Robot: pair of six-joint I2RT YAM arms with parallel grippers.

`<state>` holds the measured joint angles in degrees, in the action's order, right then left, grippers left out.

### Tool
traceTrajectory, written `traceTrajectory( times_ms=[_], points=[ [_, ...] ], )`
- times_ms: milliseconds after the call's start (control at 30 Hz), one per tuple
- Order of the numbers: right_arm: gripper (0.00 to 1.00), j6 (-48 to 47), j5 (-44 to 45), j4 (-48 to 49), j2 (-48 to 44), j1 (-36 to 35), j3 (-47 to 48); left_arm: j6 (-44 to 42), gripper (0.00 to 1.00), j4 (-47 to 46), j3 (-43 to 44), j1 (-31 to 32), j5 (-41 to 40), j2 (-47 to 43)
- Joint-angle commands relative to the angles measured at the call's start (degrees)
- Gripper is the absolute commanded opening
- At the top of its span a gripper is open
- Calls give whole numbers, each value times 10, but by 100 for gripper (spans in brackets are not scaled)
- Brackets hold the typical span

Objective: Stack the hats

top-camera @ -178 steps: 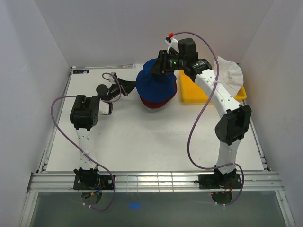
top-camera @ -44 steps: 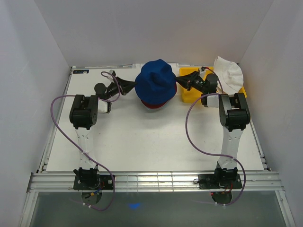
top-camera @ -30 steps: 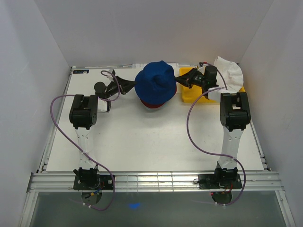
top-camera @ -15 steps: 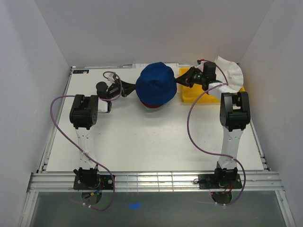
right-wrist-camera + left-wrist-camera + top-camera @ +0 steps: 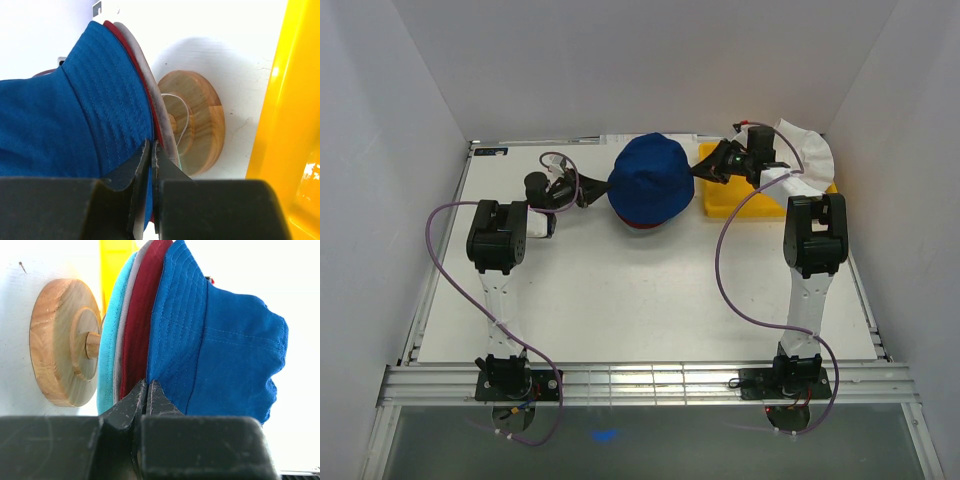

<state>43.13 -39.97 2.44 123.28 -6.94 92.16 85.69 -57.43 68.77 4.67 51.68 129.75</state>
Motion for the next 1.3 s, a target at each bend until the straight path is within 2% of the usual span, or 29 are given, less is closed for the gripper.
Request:
traceTrajectory(
  times_ms=[0,333,400,467,967,1267],
  points=[
    [8,-58,73,-73,18,8,-3,-36,0,61,3,-18,-14,-13],
    [8,-108,118,-109,3,-12,9,-28,7,63,29,-18,-11,-25],
    [8,-114,123,-113,4,-14,5,-32,6,72,30,-18,-12,-23],
    [8,-118,126,-118,11,-15,3,-34,0,80,25,-18,-13,-21],
    [8,-135,157,-125,22,-12,-42,-100,0,140,-35,-28,-33,-20],
    [8,-132,153,-122,13,-11,-30,-130,0,152,-29,-33,-27,-41]
  ],
)
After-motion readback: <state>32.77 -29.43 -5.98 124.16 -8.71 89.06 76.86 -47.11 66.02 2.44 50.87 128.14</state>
